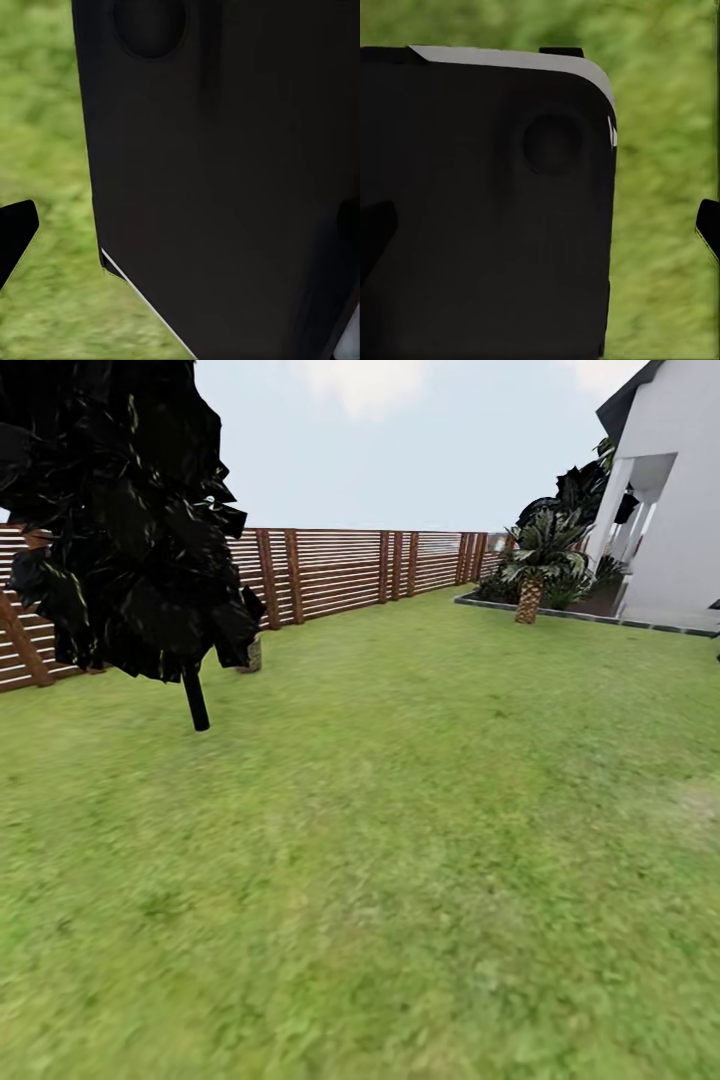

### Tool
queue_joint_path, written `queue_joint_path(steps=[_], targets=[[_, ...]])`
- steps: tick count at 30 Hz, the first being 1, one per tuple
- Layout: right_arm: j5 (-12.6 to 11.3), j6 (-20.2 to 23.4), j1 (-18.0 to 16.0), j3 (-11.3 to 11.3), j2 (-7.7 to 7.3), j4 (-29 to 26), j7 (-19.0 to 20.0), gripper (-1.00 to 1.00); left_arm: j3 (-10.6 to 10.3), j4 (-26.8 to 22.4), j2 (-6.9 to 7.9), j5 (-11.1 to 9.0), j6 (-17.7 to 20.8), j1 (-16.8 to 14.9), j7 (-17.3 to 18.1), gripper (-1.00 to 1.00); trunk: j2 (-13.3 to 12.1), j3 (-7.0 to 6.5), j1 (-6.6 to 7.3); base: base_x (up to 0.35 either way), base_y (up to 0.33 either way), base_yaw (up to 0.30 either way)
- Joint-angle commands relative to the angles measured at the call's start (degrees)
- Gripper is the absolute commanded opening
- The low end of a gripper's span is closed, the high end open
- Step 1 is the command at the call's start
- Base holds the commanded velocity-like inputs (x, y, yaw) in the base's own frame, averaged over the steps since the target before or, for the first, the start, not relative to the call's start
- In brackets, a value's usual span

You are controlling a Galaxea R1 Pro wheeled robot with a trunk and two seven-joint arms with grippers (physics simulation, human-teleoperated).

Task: Take the three Easter eggs out of the wicker basket on the lawn in the garden, then place them on the lawn next to a single tree (choose any tree) so that all three eggs are next to the same tree and none are left in the basket.

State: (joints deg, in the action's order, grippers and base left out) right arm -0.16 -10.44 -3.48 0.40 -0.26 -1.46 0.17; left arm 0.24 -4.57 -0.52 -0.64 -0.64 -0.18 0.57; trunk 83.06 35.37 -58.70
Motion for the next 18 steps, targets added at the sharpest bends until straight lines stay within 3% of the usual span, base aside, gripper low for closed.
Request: queue_joint_path(steps=[1,18], targets=[[-0.02,-0.19,-0.03,0.04,-0.04,0.05,0.01,1.0,0.02,0.0,0.0,-0.07,-0.07,-0.01,0.05,1.0,0.02,0.05,-0.03,0.338,0.0,0.0],[-0.14,-0.17,-0.03,-0.05,-0.17,0.05,-0.25,1.0,0.02,0.08,-0.09,-0.07,-0.07,-0.01,0.04,1.0,0.02,0.05,-0.03,0.338,0.0,0.0]])
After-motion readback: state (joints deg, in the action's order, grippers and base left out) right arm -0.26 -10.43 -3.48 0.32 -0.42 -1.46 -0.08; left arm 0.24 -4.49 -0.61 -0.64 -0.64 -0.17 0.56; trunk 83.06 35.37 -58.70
